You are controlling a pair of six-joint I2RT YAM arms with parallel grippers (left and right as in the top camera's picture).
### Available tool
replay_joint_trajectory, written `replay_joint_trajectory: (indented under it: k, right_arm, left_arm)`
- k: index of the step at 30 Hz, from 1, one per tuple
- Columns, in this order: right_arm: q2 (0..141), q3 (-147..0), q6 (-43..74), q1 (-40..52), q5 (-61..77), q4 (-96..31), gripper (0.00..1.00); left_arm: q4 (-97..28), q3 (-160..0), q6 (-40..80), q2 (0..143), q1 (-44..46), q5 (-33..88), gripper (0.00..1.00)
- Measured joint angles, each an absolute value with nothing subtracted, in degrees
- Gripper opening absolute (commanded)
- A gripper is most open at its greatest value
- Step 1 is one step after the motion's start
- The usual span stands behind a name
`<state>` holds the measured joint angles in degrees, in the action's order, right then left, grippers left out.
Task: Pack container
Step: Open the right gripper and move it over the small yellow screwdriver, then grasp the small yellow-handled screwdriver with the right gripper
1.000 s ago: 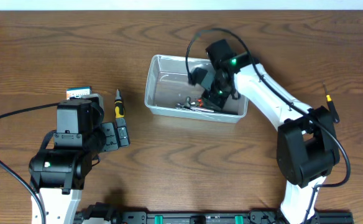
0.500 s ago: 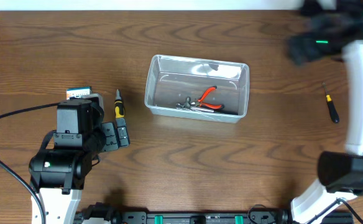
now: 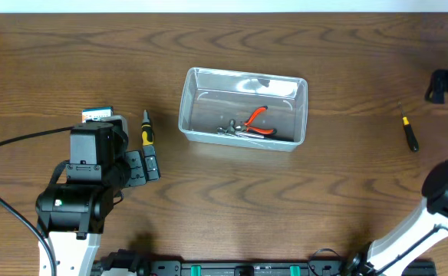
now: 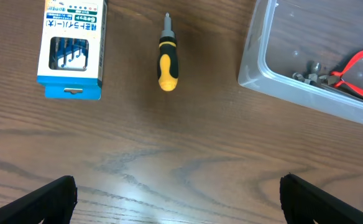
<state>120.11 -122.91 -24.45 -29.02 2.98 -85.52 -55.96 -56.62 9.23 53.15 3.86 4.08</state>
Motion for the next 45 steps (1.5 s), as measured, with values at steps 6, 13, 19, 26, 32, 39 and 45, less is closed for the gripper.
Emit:
replay_joint_trajectory:
  k: [6,13,19,26,32,39,45]
  right_arm:
    - [127.79,-120.22,-24.45,-29.02,2.85,-84.01,0.99]
    - [131.17,-118.10,-24.56,-29.02,1.76,-80.62,0.99]
    - [131.66,-113.34,-25.74,-29.02,1.83,-75.81,0.97]
    - [131.83,-106.37,-26.15,-29.02,0.97,-69.95,0.99]
    - [131.85,-102.91,-26.15,-29.02,-0.34,-66.98,0.94]
    - [131.83,-102.26,-25.91,-29.02,-1.96,-65.71,0.64]
    - [131.83,-102.19,-25.54,-29.02,-2.52,-65.49,0.47]
  left_arm:
    - [-55.94,-56.62,9.23,53.15,3.86,4.08,0.98]
    - [-55.94,-56.62,9.23,53.15,3.86,4.08,0.98]
    - [-55.94,-56.62,9.23,53.15,3.86,4.08,0.98]
    - [-55.94,-56.62,9.23,53.15,3.86,4.08,0.98]
    - [-55.94,-56.62,9.23,53.15,3.86,4.08,0.98]
    - [-55.94,-56.62,9.23,53.15,3.86,4.08,0.98]
    - [-55.94,-56.62,9.23,53.15,3.86,4.08,0.98]
